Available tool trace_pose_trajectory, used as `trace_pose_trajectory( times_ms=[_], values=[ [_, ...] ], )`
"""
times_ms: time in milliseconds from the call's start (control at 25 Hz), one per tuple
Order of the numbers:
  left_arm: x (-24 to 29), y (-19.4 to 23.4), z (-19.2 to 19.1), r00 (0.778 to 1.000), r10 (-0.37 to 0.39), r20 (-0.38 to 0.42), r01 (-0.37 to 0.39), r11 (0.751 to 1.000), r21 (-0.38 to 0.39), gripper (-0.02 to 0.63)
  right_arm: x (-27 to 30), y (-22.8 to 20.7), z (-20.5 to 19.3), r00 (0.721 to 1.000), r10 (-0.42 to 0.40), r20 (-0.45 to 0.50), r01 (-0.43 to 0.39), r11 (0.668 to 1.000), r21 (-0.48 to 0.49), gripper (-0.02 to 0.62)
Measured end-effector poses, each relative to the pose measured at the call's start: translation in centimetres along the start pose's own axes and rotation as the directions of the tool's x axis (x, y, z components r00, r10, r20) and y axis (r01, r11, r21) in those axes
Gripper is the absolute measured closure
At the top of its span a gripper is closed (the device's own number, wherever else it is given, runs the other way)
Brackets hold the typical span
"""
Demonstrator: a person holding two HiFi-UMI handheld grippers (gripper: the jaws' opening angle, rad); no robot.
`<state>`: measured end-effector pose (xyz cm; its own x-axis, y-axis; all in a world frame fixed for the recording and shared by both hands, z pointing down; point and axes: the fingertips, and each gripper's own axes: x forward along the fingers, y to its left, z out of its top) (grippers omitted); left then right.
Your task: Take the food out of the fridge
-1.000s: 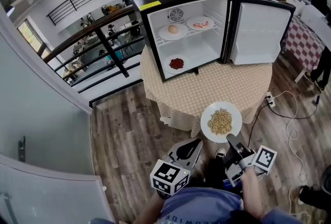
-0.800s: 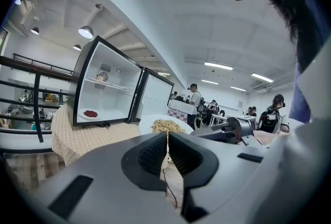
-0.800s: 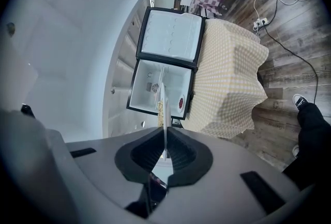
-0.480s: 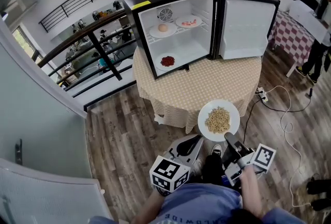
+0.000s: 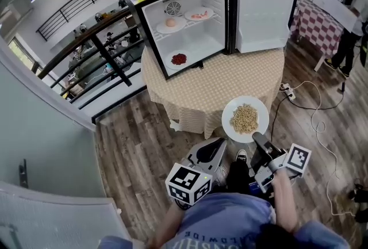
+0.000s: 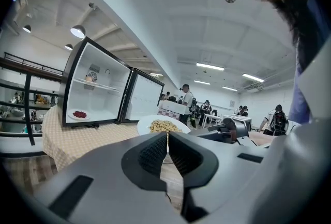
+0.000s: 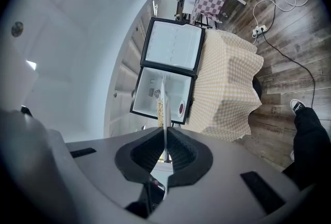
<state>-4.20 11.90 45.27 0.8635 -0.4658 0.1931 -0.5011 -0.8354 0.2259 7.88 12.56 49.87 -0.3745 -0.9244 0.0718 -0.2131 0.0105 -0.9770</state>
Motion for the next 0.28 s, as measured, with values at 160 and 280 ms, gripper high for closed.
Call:
trace_pose_trajectory(
  times_ms=[160, 280],
  values=[
    [0.42, -0.40, 0.05, 1.000, -0.008, -0.002, 0.008, 1.000, 0.006, 0.589, -0.30, -0.11, 0.55, 1.000, 0.005, 0.007, -0.005, 1.000, 0.005, 0.569],
    [0.63, -0.60, 0.07, 1.000, -0.011, -0.006, 0.011, 1.000, 0.011, 0.589, -0.36, -0.12, 0.79, 1.000, 0.007, 0.007, -0.007, 1.000, 0.007, 0.569]
  ],
)
